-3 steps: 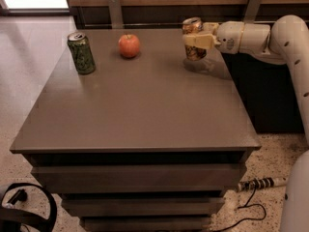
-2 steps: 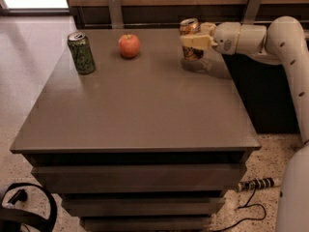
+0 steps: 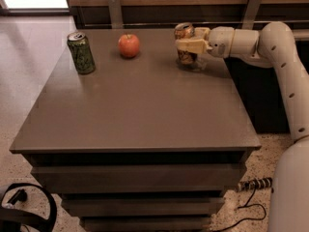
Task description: Place orange can upright
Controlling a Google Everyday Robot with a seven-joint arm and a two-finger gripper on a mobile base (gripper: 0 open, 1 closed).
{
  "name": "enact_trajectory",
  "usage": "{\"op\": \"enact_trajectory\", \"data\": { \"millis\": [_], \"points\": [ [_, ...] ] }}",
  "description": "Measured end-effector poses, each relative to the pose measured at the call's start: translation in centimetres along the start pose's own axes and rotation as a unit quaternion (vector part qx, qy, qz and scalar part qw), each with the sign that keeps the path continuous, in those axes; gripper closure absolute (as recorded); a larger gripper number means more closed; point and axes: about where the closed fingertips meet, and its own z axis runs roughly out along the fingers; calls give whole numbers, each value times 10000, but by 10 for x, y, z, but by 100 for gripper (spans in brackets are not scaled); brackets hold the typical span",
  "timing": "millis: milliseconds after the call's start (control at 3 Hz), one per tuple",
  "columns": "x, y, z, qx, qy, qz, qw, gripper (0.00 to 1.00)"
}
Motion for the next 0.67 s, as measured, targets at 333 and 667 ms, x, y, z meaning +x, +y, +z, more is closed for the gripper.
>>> {"op": "enact_trajectory", "data": {
  "millis": [333, 667],
  "points": [
    [5, 0, 1, -54, -136, -36, 9999, 100],
    [11, -3, 0, -69, -250, -23, 9997, 100]
  ]
}}
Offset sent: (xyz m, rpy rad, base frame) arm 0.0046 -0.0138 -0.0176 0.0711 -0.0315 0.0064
